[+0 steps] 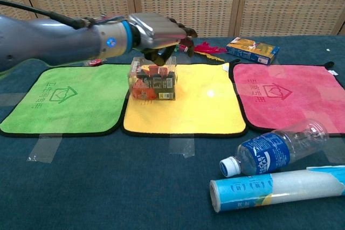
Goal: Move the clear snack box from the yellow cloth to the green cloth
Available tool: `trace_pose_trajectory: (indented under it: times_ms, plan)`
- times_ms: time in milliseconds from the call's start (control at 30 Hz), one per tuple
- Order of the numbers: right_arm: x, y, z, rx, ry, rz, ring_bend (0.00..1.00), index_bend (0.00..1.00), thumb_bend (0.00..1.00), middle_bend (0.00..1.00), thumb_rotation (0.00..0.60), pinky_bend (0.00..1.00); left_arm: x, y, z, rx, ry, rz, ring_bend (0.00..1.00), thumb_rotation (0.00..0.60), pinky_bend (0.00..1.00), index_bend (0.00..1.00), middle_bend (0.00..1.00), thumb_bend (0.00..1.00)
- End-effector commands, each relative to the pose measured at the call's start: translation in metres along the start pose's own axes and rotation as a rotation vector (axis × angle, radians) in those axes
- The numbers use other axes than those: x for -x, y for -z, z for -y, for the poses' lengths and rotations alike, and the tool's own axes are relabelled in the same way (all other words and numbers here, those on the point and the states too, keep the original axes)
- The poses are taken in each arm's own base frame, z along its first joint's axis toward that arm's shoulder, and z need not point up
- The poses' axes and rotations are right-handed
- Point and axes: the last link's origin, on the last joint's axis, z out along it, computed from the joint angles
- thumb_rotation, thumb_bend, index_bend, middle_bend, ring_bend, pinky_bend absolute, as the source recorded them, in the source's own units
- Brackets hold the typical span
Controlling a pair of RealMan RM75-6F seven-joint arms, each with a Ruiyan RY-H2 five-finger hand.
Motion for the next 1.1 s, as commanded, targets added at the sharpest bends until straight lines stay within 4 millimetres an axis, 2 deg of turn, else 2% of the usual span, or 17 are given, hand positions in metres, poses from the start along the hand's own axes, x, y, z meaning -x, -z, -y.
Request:
trace_pose_trajectory:
  times_ms: [33,200,400,533,800,900,1100]
  plan:
    - [0.001,-0.001,-0.002,0.008,-0.004,0.004,0.00,0.00,0.00,0.00,0.600,0.00,0.005,-0.031,-0.034,0.021,-0.033,0.066,0.02,0.600,0.00,0.26,0.01,1.00]
    - [0.001,-0.001,-0.004,0.011,-0.010,0.004,0.00,0.00,0.00,0.00,0.600,0.00,0.015,-0.047,-0.054,0.018,-0.061,0.105,0.08,0.600,0.04,0.33,0.09,1.00]
    - [0.001,-0.001,-0.008,0.022,-0.019,0.007,0.00,0.00,0.00,0.00,0.600,0.00,0.026,-0.056,-0.063,0.004,-0.116,0.129,0.12,0.600,0.11,0.38,0.14,1.00]
    - [0.001,-0.001,-0.009,0.022,-0.024,0.009,0.00,0.00,0.00,0.00,0.600,0.00,0.024,-0.057,-0.062,-0.012,-0.195,0.118,0.14,0.600,0.11,0.40,0.17,1.00]
    - [0.000,0.000,-0.010,0.019,-0.029,0.007,0.00,0.00,0.00,0.00,0.600,0.00,0.018,-0.057,-0.060,-0.044,-0.225,0.117,0.16,0.600,0.11,0.43,0.19,1.00]
    - [0.000,0.000,-0.009,0.017,-0.031,0.010,0.00,0.00,0.00,0.00,0.600,0.00,0.022,-0.054,-0.055,-0.060,-0.279,0.136,0.17,0.600,0.12,0.45,0.21,1.00]
    - [0.000,-0.001,-0.010,0.019,-0.035,0.012,0.00,0.00,0.00,0.00,0.600,0.00,0.018,-0.052,-0.048,-0.080,-0.355,0.139,0.24,0.600,0.19,0.53,0.30,1.00]
